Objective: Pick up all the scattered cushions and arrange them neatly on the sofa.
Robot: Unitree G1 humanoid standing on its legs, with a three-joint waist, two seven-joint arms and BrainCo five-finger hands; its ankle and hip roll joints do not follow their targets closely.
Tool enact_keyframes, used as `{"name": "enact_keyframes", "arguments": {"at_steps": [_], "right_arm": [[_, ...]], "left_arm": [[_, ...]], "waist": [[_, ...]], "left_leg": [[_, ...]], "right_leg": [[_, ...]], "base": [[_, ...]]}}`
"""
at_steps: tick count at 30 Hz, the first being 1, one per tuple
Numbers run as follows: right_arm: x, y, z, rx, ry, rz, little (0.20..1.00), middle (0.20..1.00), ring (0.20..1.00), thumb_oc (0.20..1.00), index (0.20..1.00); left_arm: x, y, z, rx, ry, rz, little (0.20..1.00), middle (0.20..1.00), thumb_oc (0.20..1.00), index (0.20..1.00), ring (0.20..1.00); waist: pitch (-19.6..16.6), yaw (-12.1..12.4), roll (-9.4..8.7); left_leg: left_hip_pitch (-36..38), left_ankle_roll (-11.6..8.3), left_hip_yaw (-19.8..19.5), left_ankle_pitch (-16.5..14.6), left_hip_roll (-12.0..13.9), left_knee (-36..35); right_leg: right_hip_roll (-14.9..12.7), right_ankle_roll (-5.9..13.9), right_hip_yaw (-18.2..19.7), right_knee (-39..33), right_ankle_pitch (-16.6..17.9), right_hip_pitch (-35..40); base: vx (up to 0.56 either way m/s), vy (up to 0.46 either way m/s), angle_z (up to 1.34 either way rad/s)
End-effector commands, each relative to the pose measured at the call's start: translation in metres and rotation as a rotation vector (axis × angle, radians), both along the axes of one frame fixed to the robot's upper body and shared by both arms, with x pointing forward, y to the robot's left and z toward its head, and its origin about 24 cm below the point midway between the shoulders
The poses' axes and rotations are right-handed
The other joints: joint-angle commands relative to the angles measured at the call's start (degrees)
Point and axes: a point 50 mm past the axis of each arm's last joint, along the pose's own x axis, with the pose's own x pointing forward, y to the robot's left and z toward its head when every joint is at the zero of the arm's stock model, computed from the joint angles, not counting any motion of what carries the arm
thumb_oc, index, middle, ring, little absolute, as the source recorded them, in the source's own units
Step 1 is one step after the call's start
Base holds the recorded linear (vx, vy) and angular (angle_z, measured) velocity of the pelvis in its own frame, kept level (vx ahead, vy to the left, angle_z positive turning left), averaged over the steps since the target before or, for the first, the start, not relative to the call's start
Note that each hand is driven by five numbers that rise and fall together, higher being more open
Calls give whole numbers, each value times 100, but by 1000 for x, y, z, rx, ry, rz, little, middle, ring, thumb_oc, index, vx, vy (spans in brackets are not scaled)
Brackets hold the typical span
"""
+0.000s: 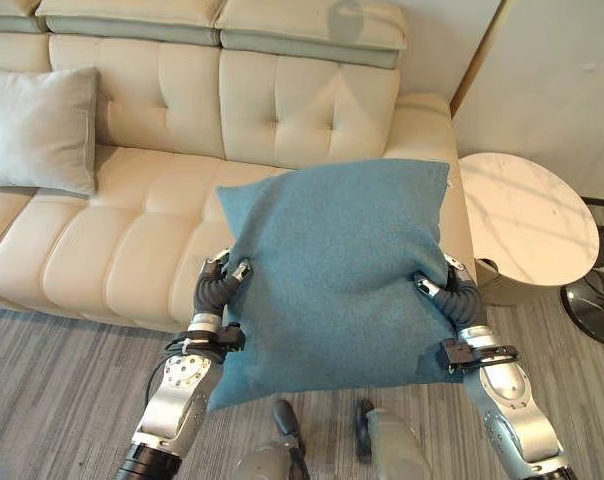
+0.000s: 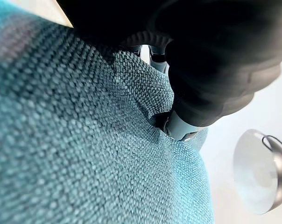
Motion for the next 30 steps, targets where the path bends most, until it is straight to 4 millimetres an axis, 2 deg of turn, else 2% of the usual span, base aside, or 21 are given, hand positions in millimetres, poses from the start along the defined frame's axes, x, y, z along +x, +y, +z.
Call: {"name": "enact_keyframes", "arguments": {"at_steps": [1, 4, 5, 6, 7, 8, 9, 10, 11, 12, 13, 14, 17, 18, 20, 21, 24, 26, 27, 28, 30], "right_arm": [[3, 28, 56, 138, -304, 180, 200, 200, 200, 200, 200], [-1, 22, 49, 126, -274, 177, 200, 200, 200, 200, 200], [-7, 15, 46, 118, -264, 157, 200, 200, 200, 200, 200], [-7, 15, 46, 118, -264, 157, 200, 200, 200, 200, 200], [-8, 11, 45, 103, -261, 144, 200, 200, 200, 200, 200], [-7, 4, 45, 71, -256, 116, 200, 200, 200, 200, 200], [-7, 4, 45, 71, -256, 116, 200, 200, 200, 200, 200], [-8, -2, 44, 50, -248, 98, 200, 200, 200, 200, 200], [-8, -2, 44, 49, -248, 98, 200, 200, 200, 200, 200], [-7, -5, 43, 33, -239, 84, 200, 200, 200, 200, 200], [-7, -5, 43, 32, -239, 84, 200, 200, 200, 200, 200], [-7, -7, 42, 22, -237, 74, 200, 200, 200, 200, 200], [-7, -9, 45, 3, -245, 60, 200, 200, 200, 200, 200], [-6, -9, 45, 3, -247, 56, 200, 200, 200, 200, 200], [-4, -9, 46, -23, -254, 38, 200, 200, 200, 200, 200], [-2, -10, 45, -48, -254, 18, 200, 200, 200, 200, 200], [2, -9, 42, -99, -240, 21, 200, 200, 200, 200, 200], [2, -8, 42, -99, -240, 21, 200, 200, 200, 200, 200], [8, -2, 38, -124, -218, 45, 200, 200, 200, 200, 200], [8, -1, 38, -124, -219, 45, 200, 200, 200, 200, 200], [15, 11, 39, -119, -225, 84, 200, 200, 200, 200, 200]], "left_arm": [[-1, -28, 39, 17, -236, -164, 200, 200, 200, 200, 200], [-4, -30, 35, 8, -224, -176, 200, 200, 200, 200, 200], [-9, -34, 30, -10, -206, -200, 200, 200, 200, 200, 200], [-9, -34, 30, -10, -206, -200, 200, 200, 200, 200, 200], [-9, -37, 30, -20, -206, -209, 200, 200, 200, 200, 200], [-9, -39, 29, -30, -202, -223, 200, 200, 200, 200, 200], [-9, -39, 29, -31, -202, -223, 200, 200, 200, 200, 200], [-10, -37, 28, -33, -197, -215, 200, 200, 200, 200, 200], [-10, -37, 28, -33, -197, -215, 200, 200, 200, 200, 200], [-10, -37, 27, -36, -187, -214, 200, 200, 200, 200, 200], [-10, -37, 27, -36, -187, -215, 200, 200, 200, 200, 200], [-9, -36, 26, -32, -182, -208, 200, 200, 200, 200, 200], [-8, -33, 26, -17, -182, -187, 200, 200, 200, 200, 200], [-8, -31, 27, -14, -185, -181, 200, 200, 200, 200, 200], [-7, -29, 28, -10, -188, -162, 200, 200, 200, 200, 200], [-8, -27, 28, -12, -192, -146, 200, 200, 200, 200, 200], [-8, -27, 26, -15, -185, -152, 200, 200, 200, 200, 200], [-8, -27, 26, -16, -185, -152, 200, 200, 200, 200, 200], [-7, -24, 25, 4, -179, -149, 200, 200, 200, 200, 200], [-7, -24, 25, 5, -179, -149, 200, 200, 200, 200, 200], [-3, -15, 27, 62, -184, -120, 200, 200, 200, 200, 200]], "waist": [[-149, -216, 62], [-243, -350, 114], [-379, -426, 153], [-378, -427, 154], [-412, -446, 192], [-462, -484, 197], [-466, -495, 205], [-543, -521, 229], [-541, -522, 234], [-549, -503, 197], [-548, -499, 200], [-555, -474, 150], [-496, -379, -14], [-480, -338, -48], [-397, -209, -13], [-369, -149, 8], [-466, -152, 100], [-452, -132, 95], [-506, -76, 116], [-503, -63, 112], [-486, 26, 100]], "left_leg": [[1043, -540, -444, -1515, -256, 486], [1305, -629, -658, -1691, -303, 511], [1439, -778, -832, -1689, -275, 643], [1440, -778, -833, -1689, -274, 643], [1380, -946, -881, -1495, -200, 924], [1175, -1201, -753, -1126, 131, 1644], [1155, -1205, -765, -1141, 144, 1674], [979, -1294, -638, -754, 414, 2266], [977, -1299, -640, -760, 422, 2276], [717, -1190, -599, -772, 500, 2455], [713, -1189, -595, -779, 505, 2466], [526, -1122, -609, -899, 547, 2440], [45, -1060, -770, -1118, 685, 1958], [-79, -1087, -878, -1001, 685, 1695], [-329, -1232, -1304, -578, 752, 1189], [-444, -1328, -1626, -359, 800, 981], [-152, -1315, -1601, -460, 748, 676], [-122, -1314, -1576, -459, 749, 659], [7, -1211, -1457, -544, 593, 594], [14, -1209, -1442, -544, 592, 589], [79, -1067, -1217, -638, 465, 584]], "right_leg": [[326, 139, -492, -828, 732, -70], [335, 161, -601, -1020, 813, -205], [382, 59, -391, -1118, 848, 24], [382, 59, -392, -1119, 848, 25], [404, -22, -373, -1134, 884, 131], [345, -139, -524, -1178, 836, 371], [351, -142, -538, -1184, 836, 373], [478, -321, -544, -1265, 642, 675], [486, -325, -546, -1270, 643, 680], [510, -399, -437, -1308, 459, 889], [514, -399, -434, -1304, 457, 886], [482, -388, -339, -1314, 407, 978], [346, -302, -56, -1302, 298, 1169], [327, -299, 72, -1286, 286, 1182], [400, -303, 318, -1271, 206, 1322], [436, -291, 531, -1234, 170, 1375], [409, -216, 717, -1245, 183, 1411], [410, -214, 739, -1248, 185, 1422], [253, -94, 968, -1327, 322, 1414], [252, -91, 983, -1327, 324, 1412], [135, 19, 1126, -1336, 421, 1303]], "base": [[540, 38, 6], [477, -32, 45], [304, -46, 77], [423, -98, 72], [307, -160, 73], [308, -163, 63], [438, -215, 84], [253, -109, 50], [417, -136, 30], [166, -31, -7], [253, -34, -20], [173, -4, -28], [224, 49, -34], [185, 119, -50], [200, 179, -60], [176, 167, -64], [187, 242, -91], [118, 217, -75], [121, 279, -64], [146, 414, -82], [16, 189, -57]]}}
